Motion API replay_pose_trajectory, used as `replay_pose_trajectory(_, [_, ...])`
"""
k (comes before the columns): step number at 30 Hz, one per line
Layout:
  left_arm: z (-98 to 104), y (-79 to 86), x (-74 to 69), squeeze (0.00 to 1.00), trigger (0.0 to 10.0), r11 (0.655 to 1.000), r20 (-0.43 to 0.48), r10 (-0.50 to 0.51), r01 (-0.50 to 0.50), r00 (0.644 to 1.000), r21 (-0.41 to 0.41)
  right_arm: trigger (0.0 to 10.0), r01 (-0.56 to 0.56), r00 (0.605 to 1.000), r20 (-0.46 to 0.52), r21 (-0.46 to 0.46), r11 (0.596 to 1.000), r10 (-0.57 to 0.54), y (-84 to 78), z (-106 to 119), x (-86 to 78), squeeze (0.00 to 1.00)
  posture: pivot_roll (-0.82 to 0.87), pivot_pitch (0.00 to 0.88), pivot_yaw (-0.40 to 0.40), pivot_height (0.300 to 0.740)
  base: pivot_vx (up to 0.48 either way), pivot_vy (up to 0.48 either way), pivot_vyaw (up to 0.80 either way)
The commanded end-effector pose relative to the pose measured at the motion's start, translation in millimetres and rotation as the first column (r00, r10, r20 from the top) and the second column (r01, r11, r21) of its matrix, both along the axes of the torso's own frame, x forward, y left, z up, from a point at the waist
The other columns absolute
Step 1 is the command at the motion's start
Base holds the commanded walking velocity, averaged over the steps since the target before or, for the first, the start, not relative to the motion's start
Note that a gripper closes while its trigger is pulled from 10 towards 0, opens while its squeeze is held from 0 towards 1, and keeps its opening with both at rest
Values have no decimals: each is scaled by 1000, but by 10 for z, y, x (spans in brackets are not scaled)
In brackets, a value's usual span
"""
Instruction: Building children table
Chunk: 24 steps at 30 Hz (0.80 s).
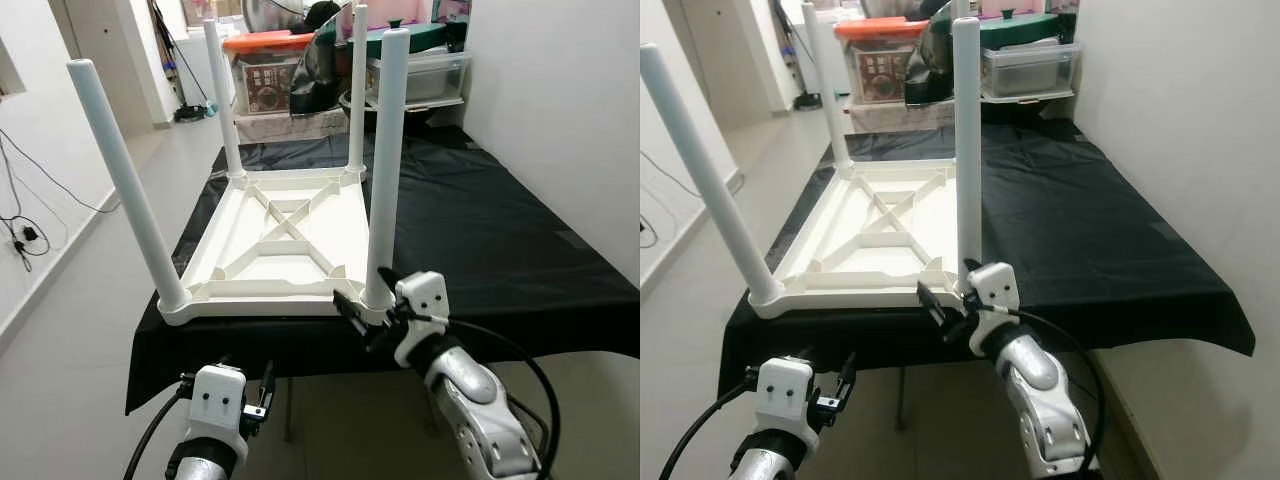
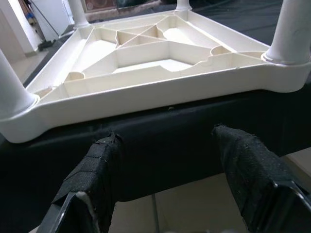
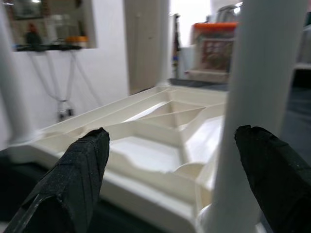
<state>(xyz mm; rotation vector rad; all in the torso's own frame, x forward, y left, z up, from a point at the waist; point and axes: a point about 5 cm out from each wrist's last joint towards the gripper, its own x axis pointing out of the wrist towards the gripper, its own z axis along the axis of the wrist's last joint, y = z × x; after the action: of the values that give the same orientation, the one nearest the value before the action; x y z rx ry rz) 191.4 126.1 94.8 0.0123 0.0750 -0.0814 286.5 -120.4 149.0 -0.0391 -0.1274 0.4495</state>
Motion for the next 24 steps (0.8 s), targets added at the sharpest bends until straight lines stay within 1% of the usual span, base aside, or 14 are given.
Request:
replay_pose_trajectory(1, [-1,10,-16,0,10000,1000,-8,3,-3,1000,-5,10000,49,999,7,-16,999,-49,-26,-4,30,1000,-13,0,15,740,0,0,0])
replay_pose_trajectory(2, [-4,11,-23,0,10000,1000,-11,5,-5,1000,-7,10000,77,997,7,-27,997,-77,-50,-7,44,1000,-14,0,16,740,0,0,0])
replay_pose_trajectory(3, [-4,11,-23,0,10000,1000,-11,5,-5,1000,-7,10000,77,997,7,-27,997,-77,-50,-7,44,1000,-14,0,16,740,0,0,0])
replay_pose_trajectory(5, [-9,11,-29,0,10000,1000,-15,5,-5,1000,-9,10000,139,990,2,-40,989,-139,-103,-8,86,1000,-14,0,16,740,0,0,0])
replay_pose_trajectory(9, [-11,10,-33,0,10000,1000,-17,2,-2,1000,-10,10000,183,983,8,-52,982,-183,-131,15,125,1000,-13,0,18,740,0,0,0])
replay_pose_trajectory(10, [-12,8,-34,0,10000,1000,-17,1,-1,1000,-10,10000,192,981,14,-58,980,-192,-119,34,154,0,-13,0,19,740,0,0,0])
replay_pose_trajectory(11, [-13,6,-35,0,10000,1000,-18,0,0,1000,-10,10000,196,981,20,-63,979,-195,-106,48,172,0,-13,0,19,740,0,0,0])
replay_pose_trajectory(15, [-12,-1,-32,0,10000,1000,-20,-1,1,1000,-11,10000,207,978,0,0,978,-207,-34,98,264,0,-8,0,14,740,0,0,0])
replay_pose_trajectory(19, [-11,-1,-33,0,10000,1000,-20,-1,0,1000,-11,10000,217,976,10,1,976,-217,-1,125,297,0,-8,0,14,740,0,0,0])
replay_pose_trajectory(24, [-5,5,-34,0,10000,1000,-21,0,-1,1000,-10,10000,233,972,11,-18,972,-233,107,171,379,0,-3,0,14,740,0,0,0])
